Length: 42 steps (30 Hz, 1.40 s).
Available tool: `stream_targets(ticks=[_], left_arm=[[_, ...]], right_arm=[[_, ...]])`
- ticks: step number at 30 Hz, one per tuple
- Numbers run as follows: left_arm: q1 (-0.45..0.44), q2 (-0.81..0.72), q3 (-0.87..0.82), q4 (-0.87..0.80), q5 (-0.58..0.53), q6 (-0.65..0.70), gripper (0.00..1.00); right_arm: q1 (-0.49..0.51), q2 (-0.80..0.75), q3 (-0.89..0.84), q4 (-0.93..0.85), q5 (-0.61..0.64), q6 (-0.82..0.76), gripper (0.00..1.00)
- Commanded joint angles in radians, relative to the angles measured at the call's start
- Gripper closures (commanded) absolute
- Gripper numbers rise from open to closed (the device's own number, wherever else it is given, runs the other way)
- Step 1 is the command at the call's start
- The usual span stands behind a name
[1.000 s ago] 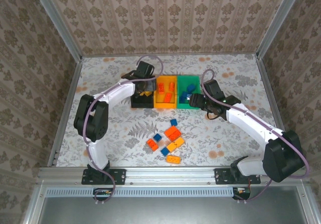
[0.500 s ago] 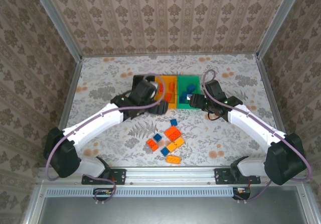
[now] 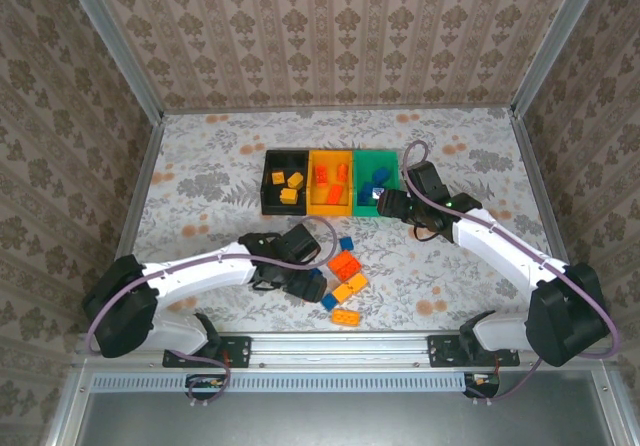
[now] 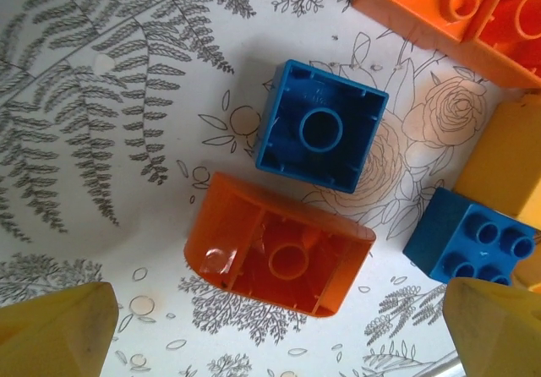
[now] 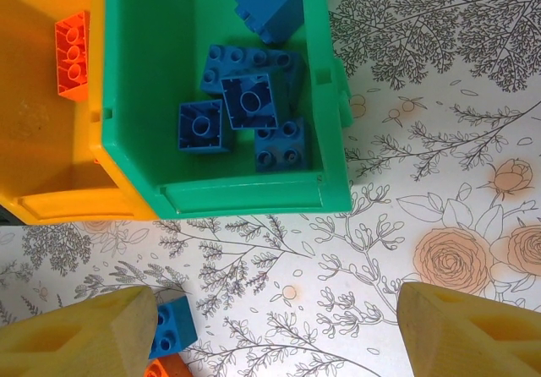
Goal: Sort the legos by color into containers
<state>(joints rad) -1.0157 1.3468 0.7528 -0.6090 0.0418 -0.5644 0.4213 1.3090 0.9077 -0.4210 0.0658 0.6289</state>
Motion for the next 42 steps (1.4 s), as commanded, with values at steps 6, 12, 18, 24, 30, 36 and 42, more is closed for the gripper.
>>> stream_targets(ticks=[6, 12, 18, 24, 30, 36, 42], left_arm=[[-0.010, 0.098, -0.001, 0.137, 0.017, -0.011, 0.00], [-0.004, 0.152, -0.005, 0.081, -0.031, -0.024, 0.08], [-0.003, 0.062, -0.039, -0.023, -0.073, -0.052, 0.27], [0.001, 0.012, -0.068, -0.078, -0.070, -0.072, 0.12], [0.001, 0.021, -0.082, -0.077, -0.070, -0.078, 0.31], [0.001, 0.021, -0.073, -0.055, -0.077, -0.065, 0.43], [0.000, 0.031, -0.054, -0.016, -0.054, -0.039, 0.60]], right_arm=[[-0.006, -0.005, -0.009, 0.005, -0.009, 0.002, 0.23], [-0.005, -0.011, -0.012, 0.007, -0.008, -0.002, 0.23], [-0.007, -0.010, -0.021, 0.019, -0.011, 0.001, 0.23], [-0.006, -0.002, -0.018, 0.031, -0.021, 0.003, 0.23], [-0.007, -0.005, -0.018, 0.025, -0.020, 0.003, 0.23], [-0.007, -0.011, -0.021, 0.024, -0.015, 0.005, 0.23], [-0.006, -0.012, -0.018, 0.017, -0.012, 0.007, 0.23]])
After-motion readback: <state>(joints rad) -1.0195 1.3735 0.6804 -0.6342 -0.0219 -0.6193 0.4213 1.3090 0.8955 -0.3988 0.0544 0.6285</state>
